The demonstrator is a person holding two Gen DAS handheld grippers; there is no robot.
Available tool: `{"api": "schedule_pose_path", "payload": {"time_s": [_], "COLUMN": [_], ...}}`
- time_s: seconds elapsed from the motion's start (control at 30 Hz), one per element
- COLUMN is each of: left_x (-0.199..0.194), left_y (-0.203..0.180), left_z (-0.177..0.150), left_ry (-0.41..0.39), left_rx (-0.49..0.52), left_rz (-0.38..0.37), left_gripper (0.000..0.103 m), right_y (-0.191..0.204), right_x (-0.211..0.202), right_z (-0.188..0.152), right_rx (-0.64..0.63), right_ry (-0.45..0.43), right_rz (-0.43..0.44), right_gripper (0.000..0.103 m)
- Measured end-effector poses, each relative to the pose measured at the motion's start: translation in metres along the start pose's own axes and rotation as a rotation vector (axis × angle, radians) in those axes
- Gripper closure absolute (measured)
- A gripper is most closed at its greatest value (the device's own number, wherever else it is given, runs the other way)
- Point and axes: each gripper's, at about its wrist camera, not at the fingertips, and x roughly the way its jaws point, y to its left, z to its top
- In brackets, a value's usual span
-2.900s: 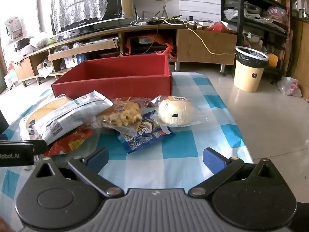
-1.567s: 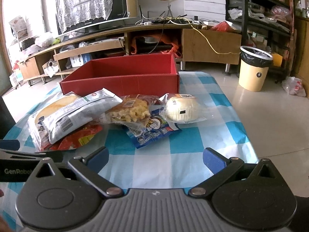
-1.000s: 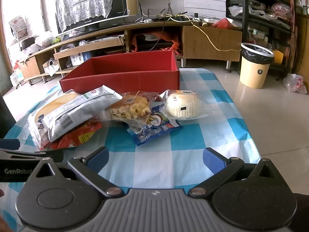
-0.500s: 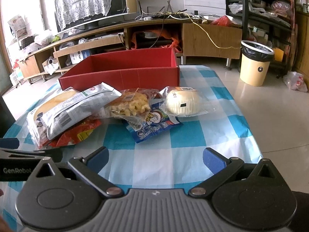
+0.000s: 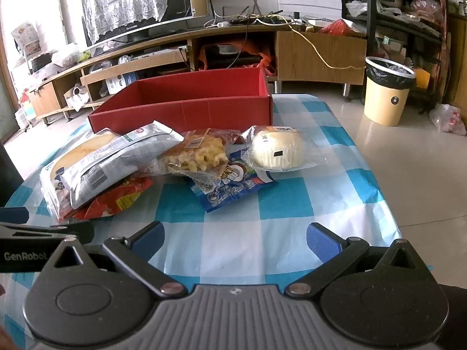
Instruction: Organize snacks
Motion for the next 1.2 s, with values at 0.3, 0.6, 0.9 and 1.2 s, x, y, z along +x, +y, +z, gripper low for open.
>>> {"api": "schedule_pose_path", "payload": {"time_s": [0.3,0.6,0.9,1.2], "left_x": [0.001,0.016,0.047,0.052], "left_y": [-0.003,-0.014,-0.033,-0.039], "left_z": [0.012,0.038,0.057,0.054], "left_ry": [-0.033,-0.068,-0.051,-0.017], "left_rx": [0.043,0.142,0.269,0.284], "left_rz": [-0.008,-0.022,-0.071,-0.137], "left_gripper": [0.0,0.0,0.0,0.005], "right_y": [-0.004,-0.02,-0.046,-0.063], "right_x": [0.003,0.016,0.035,0.045], "right_z": [0.006,0.029,0.048,0.058], "right_rx": [0.009,0.029,0.095,0.126], "right_ry": [0.002,-0.01,-0.001,0.019], "right_rz": [0.014,0.015,-0.003,-0.018], "right_gripper": [0.002,0.002,0.002,0.002]}}
